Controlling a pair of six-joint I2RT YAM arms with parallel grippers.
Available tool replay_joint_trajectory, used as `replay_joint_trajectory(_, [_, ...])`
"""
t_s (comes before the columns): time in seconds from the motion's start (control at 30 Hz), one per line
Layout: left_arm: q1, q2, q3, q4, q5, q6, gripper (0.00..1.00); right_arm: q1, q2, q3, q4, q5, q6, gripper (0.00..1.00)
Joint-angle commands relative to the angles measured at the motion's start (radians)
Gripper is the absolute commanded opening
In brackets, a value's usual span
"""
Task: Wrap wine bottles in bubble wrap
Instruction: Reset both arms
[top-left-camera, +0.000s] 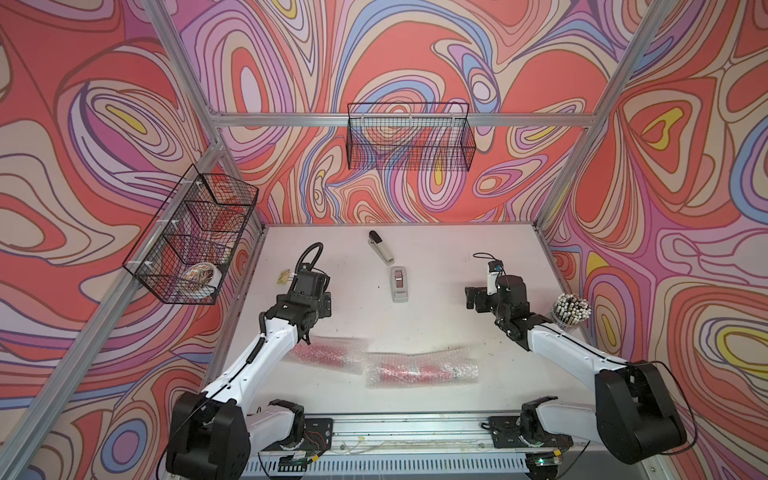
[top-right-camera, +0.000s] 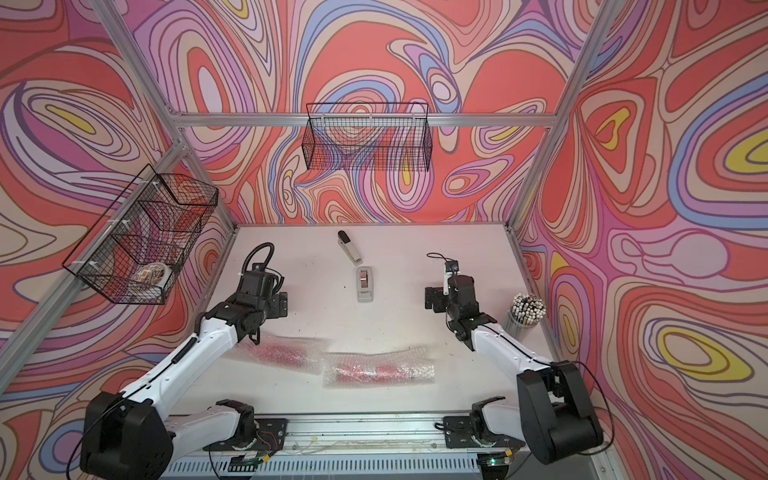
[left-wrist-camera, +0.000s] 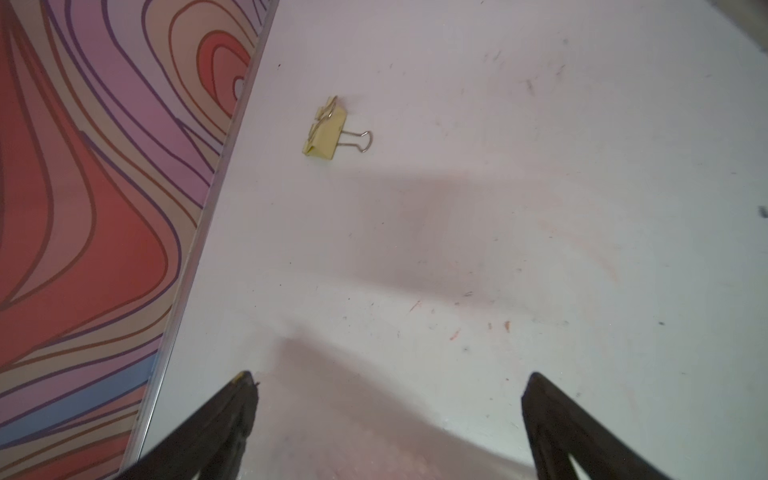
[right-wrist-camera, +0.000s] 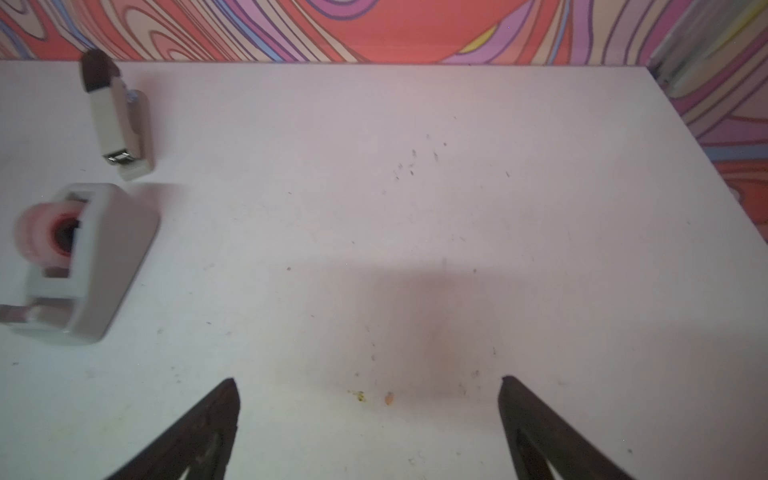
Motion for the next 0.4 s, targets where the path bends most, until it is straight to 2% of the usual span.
replay_joint_trajectory(0.0, [0.063,0.027,-0.108,0.368,-0.017,0.025,1.00,-0.034,0.093,-0.083,0.387,0.117,-0.027,0.98])
replay_joint_trajectory(0.17, [0.114,0.121,-0.182,0.594,0.042,0.064,1.00,-0.046,0.239,-0.075,0.622,0.125,-0.132,0.98])
replay_joint_trajectory(0.37, [0.116,0.143,-0.180,0.614,0.086,0.096,1.00,-0.079,0.277,-0.085,0.688,0.075,-0.142,0.98])
